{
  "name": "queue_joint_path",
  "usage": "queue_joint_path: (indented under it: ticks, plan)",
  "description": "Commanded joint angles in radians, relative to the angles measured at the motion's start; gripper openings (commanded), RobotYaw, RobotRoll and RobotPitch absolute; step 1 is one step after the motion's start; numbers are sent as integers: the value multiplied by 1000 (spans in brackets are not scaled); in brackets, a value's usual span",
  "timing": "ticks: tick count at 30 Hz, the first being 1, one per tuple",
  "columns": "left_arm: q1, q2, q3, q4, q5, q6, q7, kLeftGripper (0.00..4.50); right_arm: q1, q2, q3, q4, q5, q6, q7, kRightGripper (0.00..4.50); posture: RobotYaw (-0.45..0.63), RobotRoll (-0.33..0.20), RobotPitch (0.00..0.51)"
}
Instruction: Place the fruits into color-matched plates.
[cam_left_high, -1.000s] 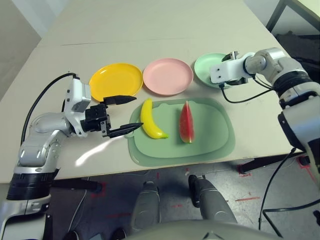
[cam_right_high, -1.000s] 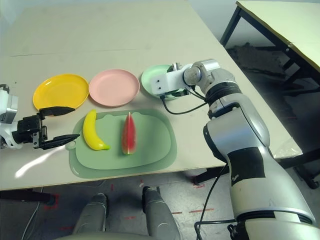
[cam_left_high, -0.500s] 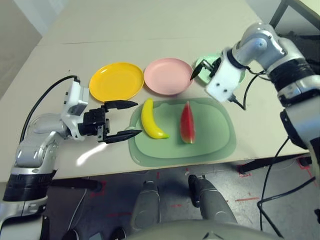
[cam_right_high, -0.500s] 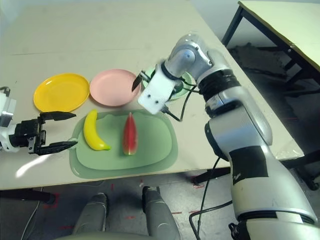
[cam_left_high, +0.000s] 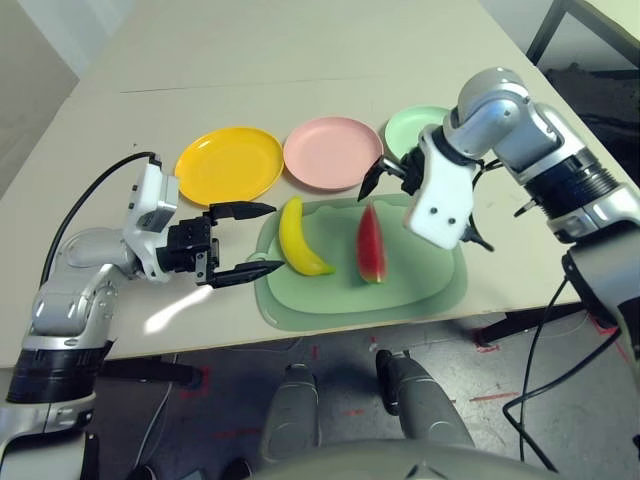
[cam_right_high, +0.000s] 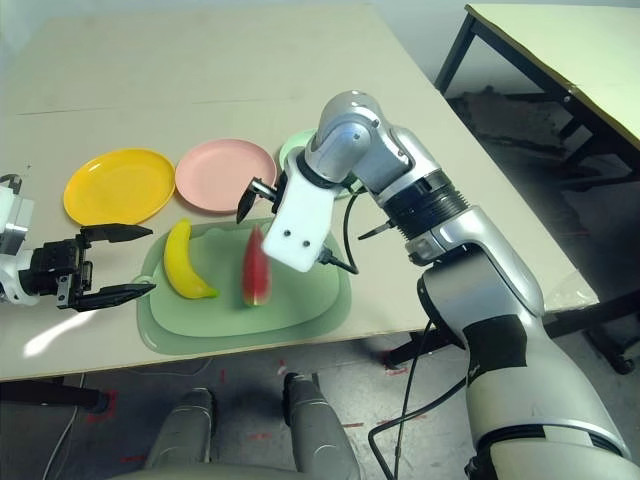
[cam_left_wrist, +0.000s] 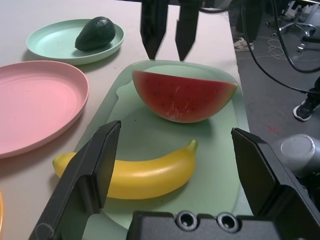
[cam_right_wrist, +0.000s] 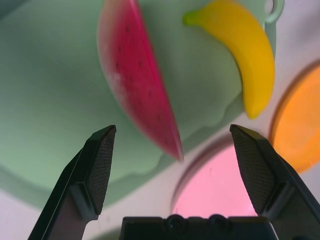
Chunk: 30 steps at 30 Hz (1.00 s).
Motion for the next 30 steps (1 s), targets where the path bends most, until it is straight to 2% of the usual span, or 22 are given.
queue_joint_path:
  ticks: [1, 21, 24, 29, 30]
  plan:
    - [-7, -8, -17, -10, 9, -2, 0, 4500, 32, 20, 32, 1, -26, -3, 3, 4475, 84, 0, 204]
    - [48, 14, -52, -73, 35, -21, -34, 4500, 136, 48, 72, -21, -124, 1, -43, 4475, 91, 0, 214]
    - [47, 10, -53, -78, 33, -20, -30, 4500, 145, 53, 72, -7, -137, 16, -52, 3968, 90, 0, 214]
    - [44, 9, -49, -75, 30, -21, -31, 4500, 154, 55, 72, 4, -152, 29, -61, 2250, 91, 0, 214]
    - [43, 10, -47, -72, 30, -23, -32, 4500, 155, 55, 73, 7, -154, 31, -61, 2193, 90, 0, 214]
